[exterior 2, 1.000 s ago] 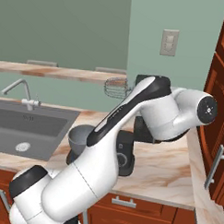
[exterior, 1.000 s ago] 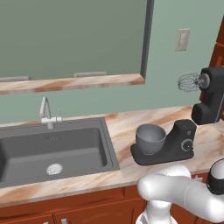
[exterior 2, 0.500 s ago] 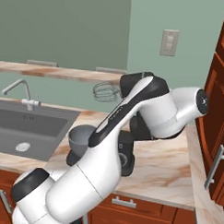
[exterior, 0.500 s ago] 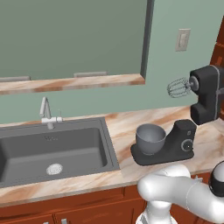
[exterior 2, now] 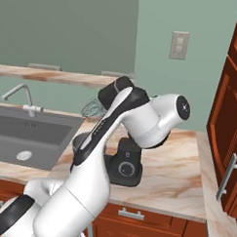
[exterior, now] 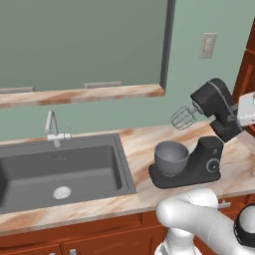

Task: Close the stand mixer head.

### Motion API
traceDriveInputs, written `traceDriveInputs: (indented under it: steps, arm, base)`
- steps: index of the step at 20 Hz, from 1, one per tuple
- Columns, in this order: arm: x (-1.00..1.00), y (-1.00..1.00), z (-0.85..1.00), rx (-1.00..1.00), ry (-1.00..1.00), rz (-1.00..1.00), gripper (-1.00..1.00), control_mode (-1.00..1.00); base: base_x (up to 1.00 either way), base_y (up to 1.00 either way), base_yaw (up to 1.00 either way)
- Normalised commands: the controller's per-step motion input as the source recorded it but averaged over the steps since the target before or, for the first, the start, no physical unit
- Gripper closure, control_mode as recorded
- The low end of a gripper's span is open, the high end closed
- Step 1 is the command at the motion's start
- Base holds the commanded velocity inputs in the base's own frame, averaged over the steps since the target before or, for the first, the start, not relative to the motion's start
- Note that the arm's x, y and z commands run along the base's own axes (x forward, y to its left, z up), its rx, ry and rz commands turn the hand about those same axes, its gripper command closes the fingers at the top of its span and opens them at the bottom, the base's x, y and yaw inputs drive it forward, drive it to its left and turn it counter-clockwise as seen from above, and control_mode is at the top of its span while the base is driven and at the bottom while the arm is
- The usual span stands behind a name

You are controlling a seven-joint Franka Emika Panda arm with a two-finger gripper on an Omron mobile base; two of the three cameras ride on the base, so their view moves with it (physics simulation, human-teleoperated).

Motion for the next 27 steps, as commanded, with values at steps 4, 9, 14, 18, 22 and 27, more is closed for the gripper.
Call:
traceDriveInputs:
  steps: [4, 9, 14, 18, 22, 27]
  arm:
    - [0.58, 1.0, -1.0, -0.2, -0.25, 0.25, -1.0, -1.0]
    - [0.53, 1.0, -0.83, -0.19, -0.18, 0.3, -1.0, -1.0]
    - [0.03, 0.96, 0.56, -0.12, 0.16, 0.34, -1.0, -1.0]
    - [-0.08, 0.13, 0.0, -0.03, -0.01, 0.0, -1.0, -1.0]
    - [0.0, 0.0, 0.0, 0.0, 0.0, 0.0, -1.0, -1.0]
    - [0.0, 0.0, 0.0, 0.0, 0.0, 0.0, -1.0, -1.0]
  base:
    - [0.0, 0.0, 0.0]
    - [0.0, 0.0, 0.0]
    - [0.0, 0.0, 0.0]
    - [0.0, 0.0, 0.0]
    - [0.0, 0.0, 0.0]
    - [0.0, 0.0, 0.0]
